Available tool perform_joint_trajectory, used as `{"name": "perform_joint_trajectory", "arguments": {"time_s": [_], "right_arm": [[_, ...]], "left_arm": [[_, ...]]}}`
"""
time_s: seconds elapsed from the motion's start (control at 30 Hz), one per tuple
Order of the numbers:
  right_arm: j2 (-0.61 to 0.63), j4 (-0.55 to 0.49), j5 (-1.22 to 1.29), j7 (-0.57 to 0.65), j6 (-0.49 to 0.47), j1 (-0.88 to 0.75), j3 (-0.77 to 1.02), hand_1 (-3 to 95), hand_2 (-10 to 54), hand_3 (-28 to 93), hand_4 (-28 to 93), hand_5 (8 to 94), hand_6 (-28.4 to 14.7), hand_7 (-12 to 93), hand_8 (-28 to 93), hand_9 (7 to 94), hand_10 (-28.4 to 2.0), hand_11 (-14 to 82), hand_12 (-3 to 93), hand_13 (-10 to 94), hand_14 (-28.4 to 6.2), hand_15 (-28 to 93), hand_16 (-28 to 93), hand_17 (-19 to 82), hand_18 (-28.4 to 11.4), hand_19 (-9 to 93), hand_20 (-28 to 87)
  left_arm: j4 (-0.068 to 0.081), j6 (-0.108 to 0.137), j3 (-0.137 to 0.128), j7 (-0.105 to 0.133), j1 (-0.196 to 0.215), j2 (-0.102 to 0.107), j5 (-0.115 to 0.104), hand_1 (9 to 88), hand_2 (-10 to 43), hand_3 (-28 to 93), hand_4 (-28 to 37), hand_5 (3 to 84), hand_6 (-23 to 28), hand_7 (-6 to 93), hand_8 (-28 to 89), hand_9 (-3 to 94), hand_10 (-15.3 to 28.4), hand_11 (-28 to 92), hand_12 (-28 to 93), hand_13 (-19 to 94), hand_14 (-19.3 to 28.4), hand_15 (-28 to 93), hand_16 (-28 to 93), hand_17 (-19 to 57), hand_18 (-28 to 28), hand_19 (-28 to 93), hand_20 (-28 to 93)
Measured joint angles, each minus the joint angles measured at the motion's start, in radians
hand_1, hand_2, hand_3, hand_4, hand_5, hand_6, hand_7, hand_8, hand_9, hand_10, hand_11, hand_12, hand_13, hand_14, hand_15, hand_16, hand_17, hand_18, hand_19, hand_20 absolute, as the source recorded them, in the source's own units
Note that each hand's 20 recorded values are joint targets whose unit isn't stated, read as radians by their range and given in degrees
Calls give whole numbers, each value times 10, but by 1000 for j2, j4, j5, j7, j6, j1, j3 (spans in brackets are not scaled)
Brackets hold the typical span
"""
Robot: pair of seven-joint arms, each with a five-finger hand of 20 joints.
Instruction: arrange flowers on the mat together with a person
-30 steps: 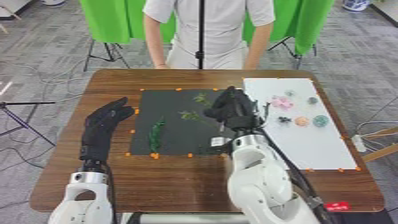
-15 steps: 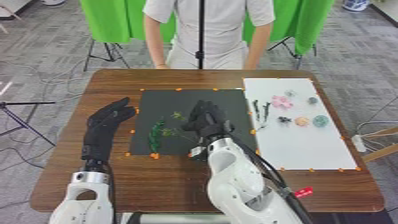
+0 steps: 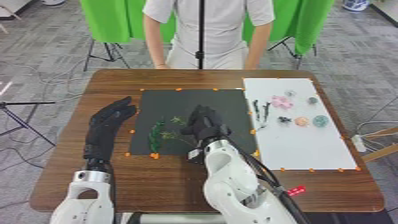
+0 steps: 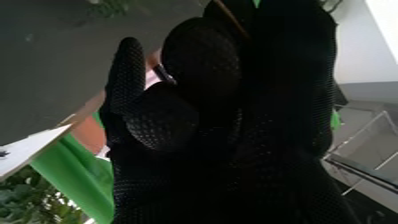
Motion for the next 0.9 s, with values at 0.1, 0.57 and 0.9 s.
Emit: {"name": "perform_joint_trajectory", "arguments": {"time_s": [0.1,0.57,0.9], "right_arm": [[-2,12,1,0,3,3,0,842,-95,-283,390,879,10,225,136,910,-109,392,267,765,-110,686,413,301,-190,591,468],[-7,32,29,-5,7,12,-4,788,-95,-283,358,863,5,195,120,907,-109,376,258,765,-109,671,403,296,-192,590,466],[-8,33,51,-17,7,12,-4,717,-95,-283,447,857,5,173,78,907,-111,369,254,766,-112,663,398,293,-194,587,467]], "left_arm": [[2,-4,2,-2,-3,0,1,275,-82,692,-165,495,31,149,-66,483,134,197,131,398,173,160,14,107,127,97,235],[7,-19,6,-8,-17,0,2,273,-86,699,-167,495,28,151,-69,478,131,200,126,396,168,157,15,106,126,92,238],[8,-24,6,-11,-17,-1,3,273,-87,701,-170,495,29,152,-70,477,130,202,124,393,166,154,16,106,125,89,238]]}}
